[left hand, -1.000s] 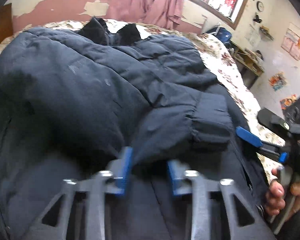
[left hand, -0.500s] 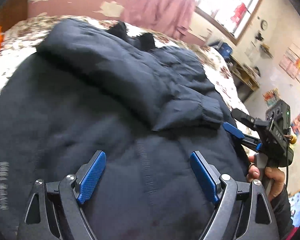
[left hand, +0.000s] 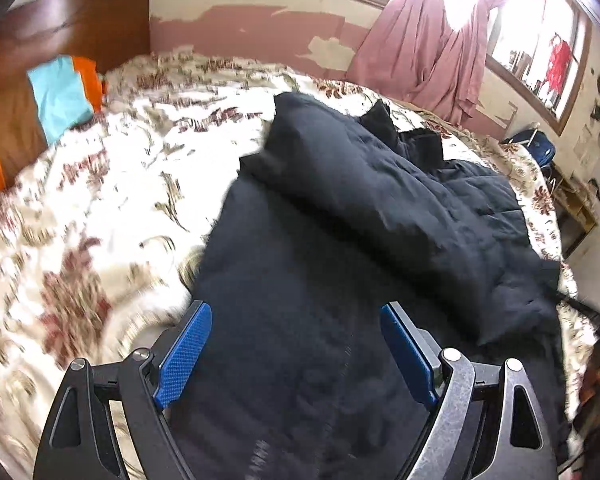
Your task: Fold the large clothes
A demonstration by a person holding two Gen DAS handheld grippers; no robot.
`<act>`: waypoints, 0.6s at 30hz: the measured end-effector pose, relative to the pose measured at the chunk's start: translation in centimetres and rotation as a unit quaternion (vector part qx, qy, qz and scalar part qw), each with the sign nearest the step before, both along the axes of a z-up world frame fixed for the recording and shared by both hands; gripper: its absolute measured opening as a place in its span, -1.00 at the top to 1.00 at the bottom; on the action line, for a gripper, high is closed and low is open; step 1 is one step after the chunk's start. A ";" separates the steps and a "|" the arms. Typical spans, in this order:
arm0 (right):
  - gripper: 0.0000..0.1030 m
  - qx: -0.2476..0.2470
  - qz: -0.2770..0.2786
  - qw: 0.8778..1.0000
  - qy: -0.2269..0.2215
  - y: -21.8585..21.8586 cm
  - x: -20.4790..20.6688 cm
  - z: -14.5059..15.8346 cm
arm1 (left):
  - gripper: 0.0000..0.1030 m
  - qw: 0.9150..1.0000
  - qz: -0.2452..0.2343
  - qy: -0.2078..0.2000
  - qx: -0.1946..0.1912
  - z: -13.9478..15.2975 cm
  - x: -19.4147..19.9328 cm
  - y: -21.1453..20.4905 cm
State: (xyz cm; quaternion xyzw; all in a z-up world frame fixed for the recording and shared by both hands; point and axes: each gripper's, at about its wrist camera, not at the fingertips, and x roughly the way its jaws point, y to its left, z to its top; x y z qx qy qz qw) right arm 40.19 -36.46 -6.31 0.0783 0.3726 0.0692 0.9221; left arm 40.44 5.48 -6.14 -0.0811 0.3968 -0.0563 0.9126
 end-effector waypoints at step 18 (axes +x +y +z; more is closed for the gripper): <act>0.79 -0.212 -0.088 0.972 -0.040 -1.6 10.8 2.0 | -0.66 0.992 -0.020 -0.088 0.086 2.9 10.1 -5.6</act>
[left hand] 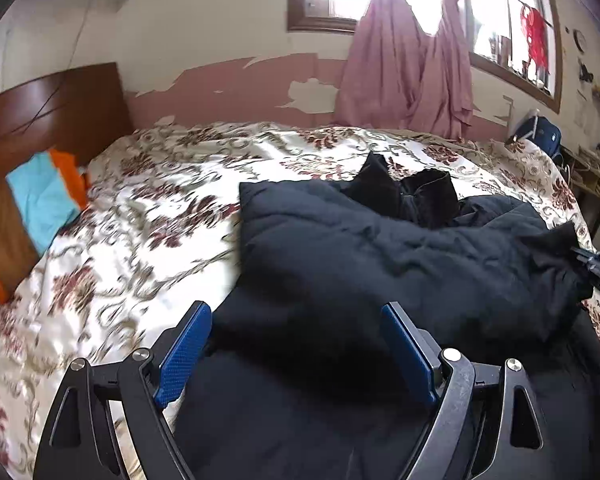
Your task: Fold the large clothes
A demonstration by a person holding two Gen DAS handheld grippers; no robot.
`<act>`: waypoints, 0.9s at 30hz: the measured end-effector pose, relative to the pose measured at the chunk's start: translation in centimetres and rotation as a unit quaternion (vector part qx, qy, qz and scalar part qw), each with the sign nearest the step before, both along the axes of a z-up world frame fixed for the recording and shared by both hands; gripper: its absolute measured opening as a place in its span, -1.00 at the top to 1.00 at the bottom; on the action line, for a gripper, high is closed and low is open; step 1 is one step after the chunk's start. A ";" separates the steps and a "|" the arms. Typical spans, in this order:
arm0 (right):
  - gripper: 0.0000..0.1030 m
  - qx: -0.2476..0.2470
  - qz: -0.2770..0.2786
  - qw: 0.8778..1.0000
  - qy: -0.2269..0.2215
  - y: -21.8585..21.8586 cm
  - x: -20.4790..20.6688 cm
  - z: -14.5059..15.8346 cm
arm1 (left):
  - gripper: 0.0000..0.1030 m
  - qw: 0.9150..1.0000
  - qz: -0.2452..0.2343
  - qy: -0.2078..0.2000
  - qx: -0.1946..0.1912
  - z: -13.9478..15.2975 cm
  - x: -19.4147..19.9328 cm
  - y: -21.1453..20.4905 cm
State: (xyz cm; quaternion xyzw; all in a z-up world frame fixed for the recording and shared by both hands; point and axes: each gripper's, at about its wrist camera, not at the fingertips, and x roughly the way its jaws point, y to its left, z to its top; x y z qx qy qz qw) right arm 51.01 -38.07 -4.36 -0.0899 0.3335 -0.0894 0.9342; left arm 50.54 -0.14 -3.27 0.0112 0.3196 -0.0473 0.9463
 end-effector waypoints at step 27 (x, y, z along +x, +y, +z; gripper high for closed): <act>0.04 0.051 0.121 0.989 0.073 4.5 1.0 -6.1 | -0.72 0.991 -0.059 0.027 0.116 -6.9 4.7 -9.7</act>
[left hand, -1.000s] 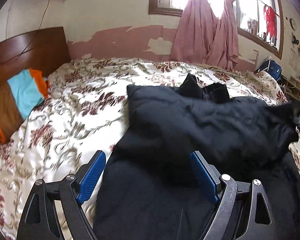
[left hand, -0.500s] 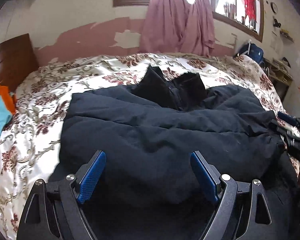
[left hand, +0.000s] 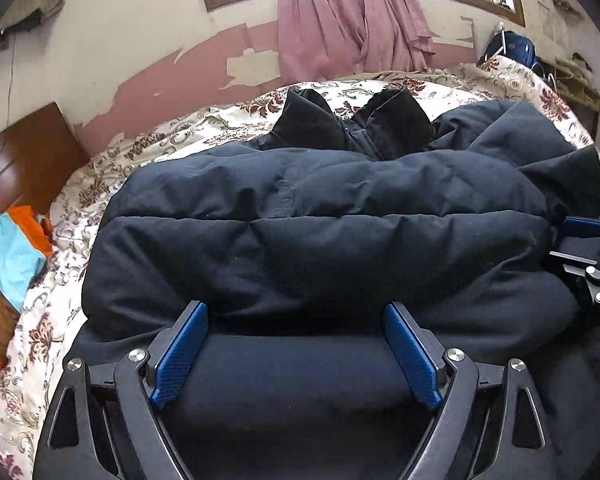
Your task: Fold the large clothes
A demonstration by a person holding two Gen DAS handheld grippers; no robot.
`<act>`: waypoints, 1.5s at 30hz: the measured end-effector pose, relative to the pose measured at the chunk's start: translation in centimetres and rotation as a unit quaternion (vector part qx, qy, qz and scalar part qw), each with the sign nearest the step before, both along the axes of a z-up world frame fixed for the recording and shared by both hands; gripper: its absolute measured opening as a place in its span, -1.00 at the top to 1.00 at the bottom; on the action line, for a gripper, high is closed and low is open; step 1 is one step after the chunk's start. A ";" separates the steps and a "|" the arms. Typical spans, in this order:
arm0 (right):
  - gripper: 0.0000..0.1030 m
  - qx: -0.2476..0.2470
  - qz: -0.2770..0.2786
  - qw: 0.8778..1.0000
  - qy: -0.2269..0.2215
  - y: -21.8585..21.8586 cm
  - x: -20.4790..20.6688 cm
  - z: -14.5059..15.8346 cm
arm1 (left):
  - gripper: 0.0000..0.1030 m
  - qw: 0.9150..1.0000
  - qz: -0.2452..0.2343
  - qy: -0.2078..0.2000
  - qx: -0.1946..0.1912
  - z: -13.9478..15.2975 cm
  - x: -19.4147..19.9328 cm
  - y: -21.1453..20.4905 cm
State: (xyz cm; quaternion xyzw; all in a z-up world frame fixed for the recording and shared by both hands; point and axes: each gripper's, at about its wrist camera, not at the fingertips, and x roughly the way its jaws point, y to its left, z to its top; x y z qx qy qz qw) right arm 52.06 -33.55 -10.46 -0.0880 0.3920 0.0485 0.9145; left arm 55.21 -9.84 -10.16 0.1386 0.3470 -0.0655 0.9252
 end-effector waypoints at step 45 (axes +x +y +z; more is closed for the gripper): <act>-0.52 0.178 -0.086 0.980 0.023 -5.2 4.0 12.5 | -0.80 0.984 0.067 0.110 -0.124 12.3 7.1 5.8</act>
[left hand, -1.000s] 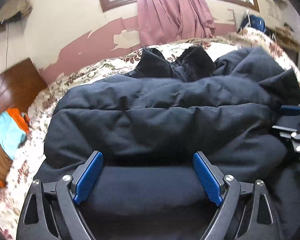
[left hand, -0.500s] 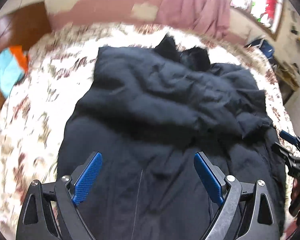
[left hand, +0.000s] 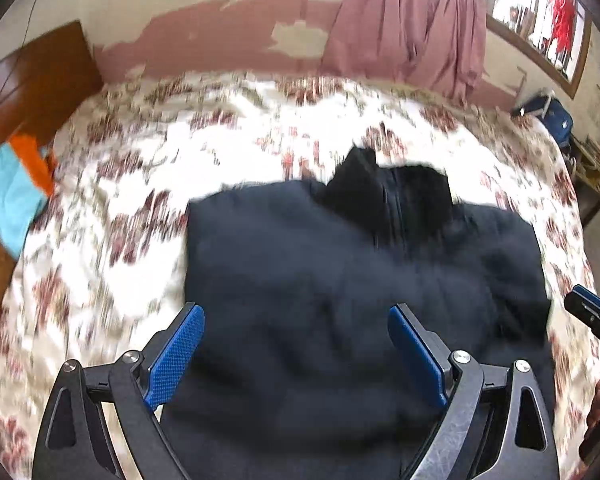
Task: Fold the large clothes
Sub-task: 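Grasp the jacket hem with the left gripper while the right gripper grasps it too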
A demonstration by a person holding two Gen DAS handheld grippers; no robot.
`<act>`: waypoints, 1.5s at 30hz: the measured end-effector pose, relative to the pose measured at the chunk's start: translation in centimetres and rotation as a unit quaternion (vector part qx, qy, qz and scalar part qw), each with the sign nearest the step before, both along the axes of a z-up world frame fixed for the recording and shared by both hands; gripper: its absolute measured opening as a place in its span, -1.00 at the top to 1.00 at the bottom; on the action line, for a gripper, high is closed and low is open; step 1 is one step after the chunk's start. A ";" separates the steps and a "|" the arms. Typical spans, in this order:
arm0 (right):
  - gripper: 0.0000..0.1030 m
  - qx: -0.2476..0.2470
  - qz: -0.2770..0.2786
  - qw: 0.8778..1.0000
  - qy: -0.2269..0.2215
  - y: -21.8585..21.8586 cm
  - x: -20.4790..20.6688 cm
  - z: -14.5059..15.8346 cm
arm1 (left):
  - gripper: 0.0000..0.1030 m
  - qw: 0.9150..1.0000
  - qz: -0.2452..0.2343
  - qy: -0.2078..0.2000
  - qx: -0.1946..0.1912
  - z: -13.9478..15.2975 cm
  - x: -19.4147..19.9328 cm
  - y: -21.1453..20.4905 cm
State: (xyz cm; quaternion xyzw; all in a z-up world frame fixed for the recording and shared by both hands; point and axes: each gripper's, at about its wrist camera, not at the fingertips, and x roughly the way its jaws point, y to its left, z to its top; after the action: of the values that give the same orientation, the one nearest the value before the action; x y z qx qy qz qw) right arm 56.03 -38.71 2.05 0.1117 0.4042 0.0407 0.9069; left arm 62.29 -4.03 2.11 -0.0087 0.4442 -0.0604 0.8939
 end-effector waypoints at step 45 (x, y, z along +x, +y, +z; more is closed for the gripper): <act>0.96 -0.092 0.046 0.994 0.030 1.0 12.2 -10.8 | 0.90 0.997 -0.068 0.006 -0.021 -11.5 10.5 -2.4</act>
State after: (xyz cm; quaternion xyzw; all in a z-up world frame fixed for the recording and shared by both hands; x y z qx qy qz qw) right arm 68.23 -37.69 -8.79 0.0106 0.4380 0.0417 0.8980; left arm 72.75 -6.46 -9.37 0.0025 0.4481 -0.1304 0.8844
